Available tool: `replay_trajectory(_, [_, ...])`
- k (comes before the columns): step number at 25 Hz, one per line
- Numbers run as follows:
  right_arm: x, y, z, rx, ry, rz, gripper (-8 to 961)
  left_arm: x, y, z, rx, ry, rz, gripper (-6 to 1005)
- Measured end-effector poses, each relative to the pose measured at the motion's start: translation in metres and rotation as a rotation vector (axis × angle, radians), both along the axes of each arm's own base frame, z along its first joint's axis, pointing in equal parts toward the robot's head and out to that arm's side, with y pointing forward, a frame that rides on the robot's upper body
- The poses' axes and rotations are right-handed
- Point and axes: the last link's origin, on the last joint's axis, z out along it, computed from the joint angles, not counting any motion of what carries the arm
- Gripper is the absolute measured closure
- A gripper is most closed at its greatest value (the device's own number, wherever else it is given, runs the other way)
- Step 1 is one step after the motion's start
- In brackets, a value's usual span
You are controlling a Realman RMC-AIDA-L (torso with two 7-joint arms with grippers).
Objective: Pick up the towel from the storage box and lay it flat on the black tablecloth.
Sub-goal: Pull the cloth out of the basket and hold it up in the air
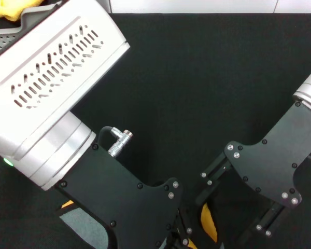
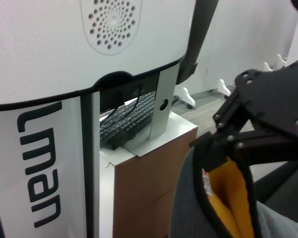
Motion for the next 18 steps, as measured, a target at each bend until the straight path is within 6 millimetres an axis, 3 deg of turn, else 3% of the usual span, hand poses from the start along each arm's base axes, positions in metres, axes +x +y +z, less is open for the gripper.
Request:
replay_trajectory(6, [-0.0007, -0.0033, -0.0042, -0.015, -0.006, 0.009, 274, -0.0013, 0.0006, 0.0007, 0.006, 0.0, 0.006, 986])
replay_trajectory(18, [0.0007, -0.0022, -0.0042, -0.008, 0.004, 0.02, 279, -0.0023, -0.0005, -0.0068, 0.0, 0.011, 0.016, 985])
